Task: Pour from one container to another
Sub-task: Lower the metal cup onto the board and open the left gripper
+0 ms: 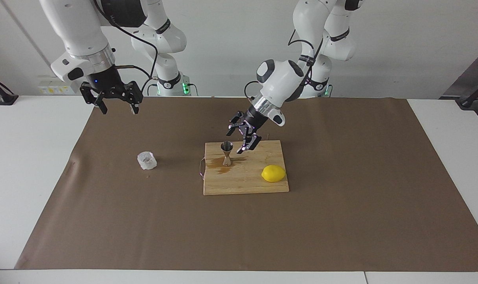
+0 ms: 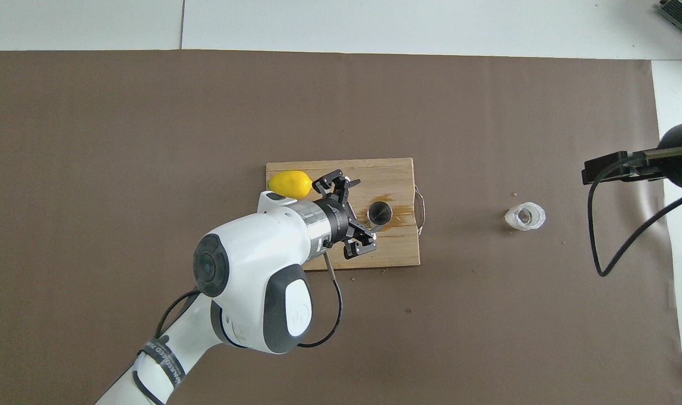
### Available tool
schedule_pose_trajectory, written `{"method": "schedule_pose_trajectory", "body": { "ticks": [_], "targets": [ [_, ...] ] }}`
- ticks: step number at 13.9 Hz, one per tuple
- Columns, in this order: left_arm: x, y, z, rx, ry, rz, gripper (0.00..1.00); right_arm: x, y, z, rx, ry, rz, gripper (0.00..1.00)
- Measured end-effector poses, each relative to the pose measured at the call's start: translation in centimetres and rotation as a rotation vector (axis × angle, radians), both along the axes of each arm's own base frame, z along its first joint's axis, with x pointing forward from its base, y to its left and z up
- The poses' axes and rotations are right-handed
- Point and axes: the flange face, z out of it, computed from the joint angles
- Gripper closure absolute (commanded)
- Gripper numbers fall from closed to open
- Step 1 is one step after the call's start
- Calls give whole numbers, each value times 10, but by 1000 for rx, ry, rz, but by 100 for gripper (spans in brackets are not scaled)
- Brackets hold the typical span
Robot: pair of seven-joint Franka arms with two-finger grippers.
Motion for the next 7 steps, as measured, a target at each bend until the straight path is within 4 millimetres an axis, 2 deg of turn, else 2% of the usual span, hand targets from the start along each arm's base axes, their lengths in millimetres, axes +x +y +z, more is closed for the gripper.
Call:
{"method": "schedule_pose_trajectory", "body": {
  "ticks": [2,4,7],
  "targets": [
    [21,23,29,88,-14,-101,0,0,-2,-10,-4,-19,80,0],
    [42,49,48,238,-45,-221,0,-4,-2,-25,-9,-21,172,0],
    [55,76,55,394,-100,-446,0,-6,-3,-42,-21,-18,401,0]
  ]
}}
